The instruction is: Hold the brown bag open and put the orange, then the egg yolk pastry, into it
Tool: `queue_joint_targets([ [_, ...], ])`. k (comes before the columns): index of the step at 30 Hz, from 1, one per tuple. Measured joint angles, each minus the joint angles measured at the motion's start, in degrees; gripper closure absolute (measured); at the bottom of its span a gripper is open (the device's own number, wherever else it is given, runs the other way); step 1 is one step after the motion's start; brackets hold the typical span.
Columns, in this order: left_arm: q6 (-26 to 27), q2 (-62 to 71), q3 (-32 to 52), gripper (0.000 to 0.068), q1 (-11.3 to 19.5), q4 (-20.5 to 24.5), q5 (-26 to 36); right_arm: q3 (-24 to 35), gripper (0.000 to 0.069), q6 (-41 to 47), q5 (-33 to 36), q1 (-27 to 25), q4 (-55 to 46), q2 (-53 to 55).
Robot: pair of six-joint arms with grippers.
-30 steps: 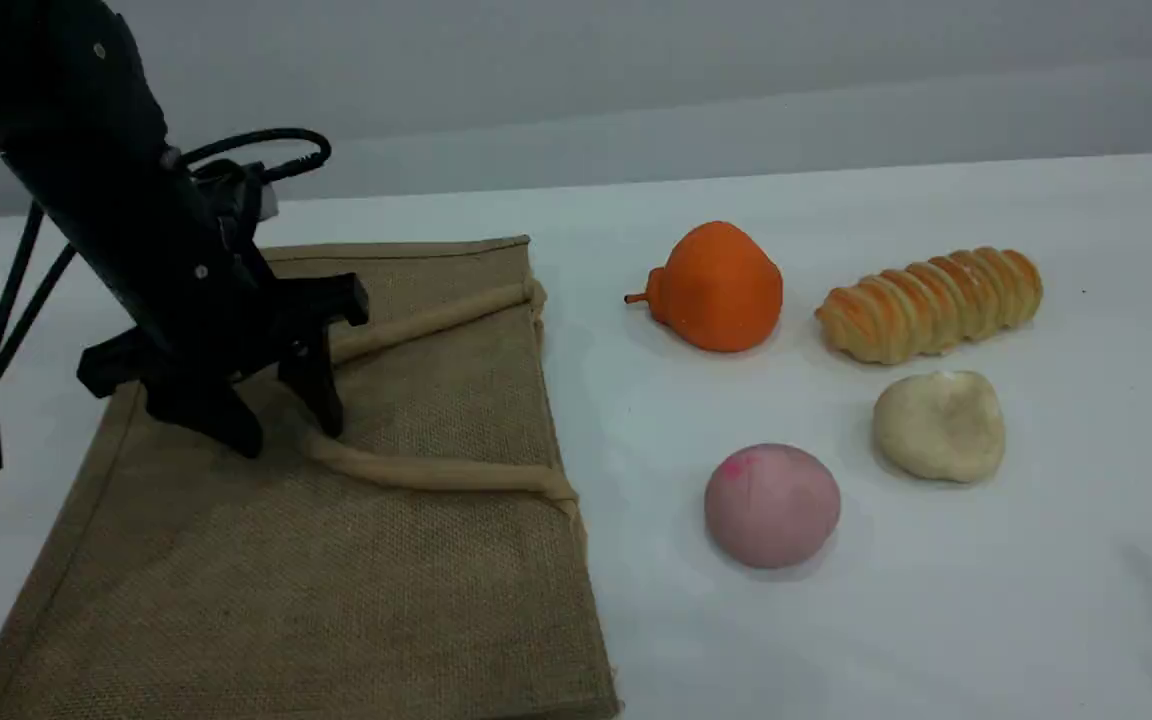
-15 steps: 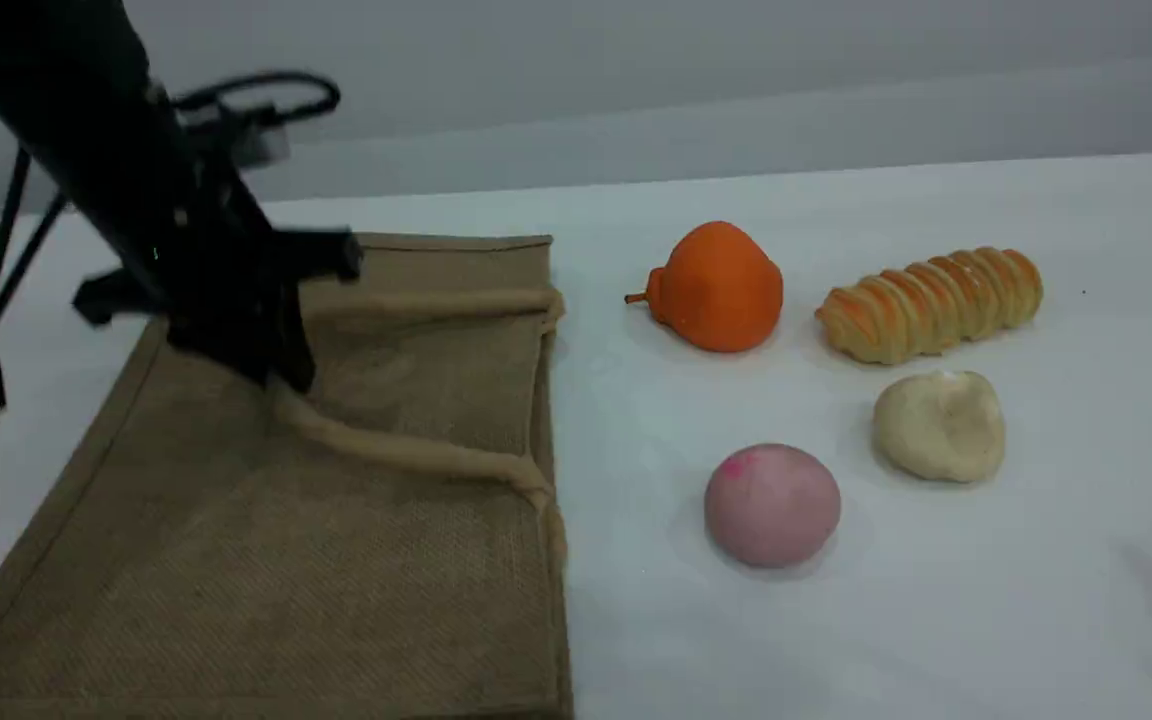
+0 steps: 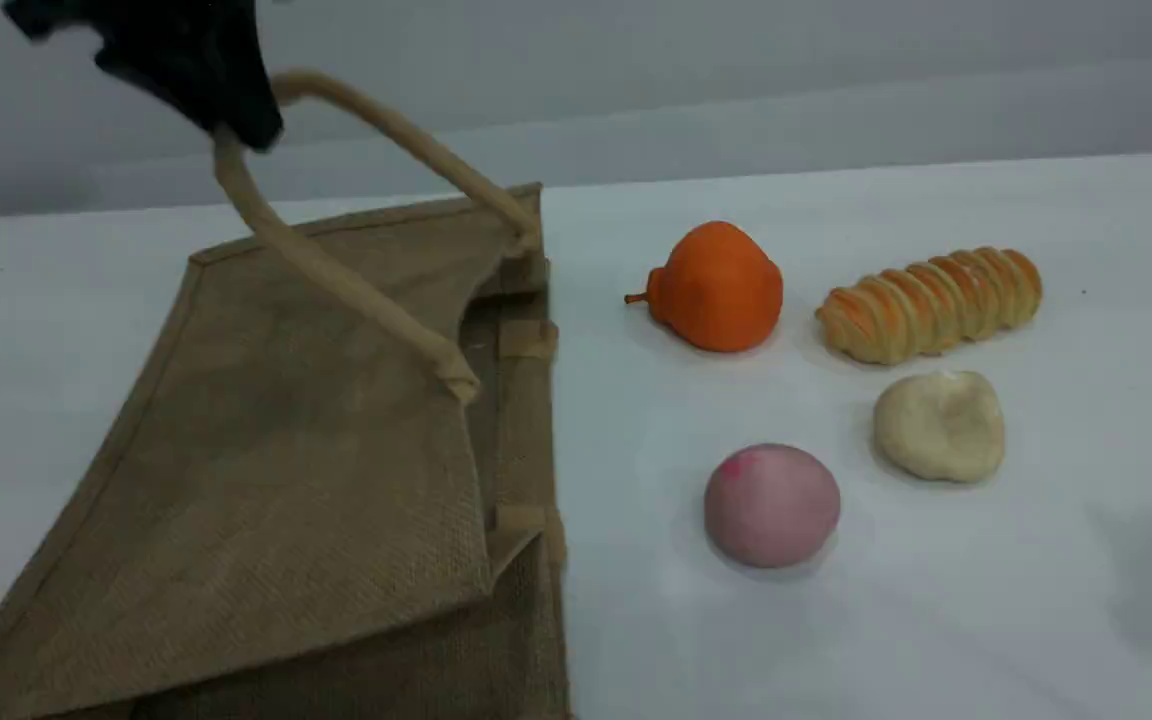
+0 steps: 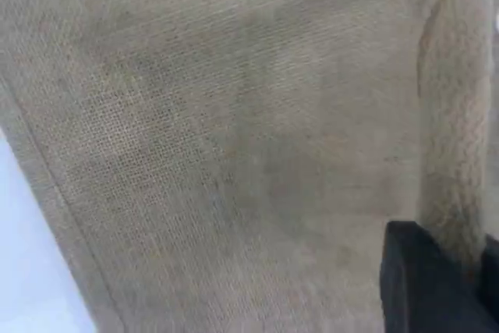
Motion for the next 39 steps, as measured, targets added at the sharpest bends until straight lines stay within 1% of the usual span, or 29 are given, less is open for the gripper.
queue_joint_targets([
  [4, 3.24, 0.00, -4.99, 0.0591, 0.00, -0.05, 7.64, 0.00, 0.0109, -0.08, -1.82, 0.00, 0.14, 4.18],
  [7, 4.13, 0.00, -8.50, 0.0591, 0.00, -0.05, 11.23, 0.00, 0.0109, -1.50, -2.95, 0.00, 0.56, 7.57],
  [9, 4.73, 0.05, -10.75, 0.0591, 0.00, -0.18, 11.45, 0.00, 0.0109, -2.11, -3.41, 0.00, 0.91, 9.72],
  [13, 8.32, -0.08, -15.54, 0.0591, 0.00, -0.24, 11.45, 0.00, 0.0109, -3.62, -5.29, 0.00, 1.66, 13.83],
  [15, 8.70, -0.20, -17.64, 0.0591, 0.00, -0.28, 11.45, 0.00, 0.0109, -4.27, -5.85, 0.00, 1.79, 15.67],
  [17, 10.18, -0.25, -19.28, 0.0591, -0.06, -0.43, 11.45, 0.00, 0.0109, -5.64, -6.71, 0.00, 3.03, 17.21],
  [20, 13.55, -0.25, -20.73, 0.0591, -0.06, -1.01, 11.34, 0.00, 0.0109, -8.06, -8.07, 0.00, 4.93, 19.36],
  [23, 18.05, -0.25, -20.80, 0.0591, -0.06, -2.19, 11.24, 0.00, 0.0109, -11.06, -9.19, 0.00, 7.36, 21.48],
  [27, 22.48, -0.25, -20.80, 0.0591, -0.06, -2.23, 11.24, 0.00, 0.0109, -15.37, -10.22, 0.00, 11.41, 24.30],
  [30, 24.18, -0.25, -20.80, 0.0591, -0.06, -2.30, 11.24, -0.07, 0.0109, -19.10, -11.51, 0.00, 15.52, 26.26],
  [33, 24.92, -0.25, -20.80, 0.0591, -0.06, -4.05, 11.24, -1.35, 0.0109, -23.22, -11.01, 0.06, 20.52, 28.60],
  [36, 24.92, -0.25, -20.80, 0.0591, -0.06, -6.23, 11.24, -3.30, 0.0109, -27.49, -9.50, 1.52, 24.87, 31.10],
  [39, 25.00, -0.25, -20.75, 0.0591, -0.06, -8.50, 11.24, -5.22, 0.0109, -29.95, -10.63, 3.94, 26.74, 33.71],
])
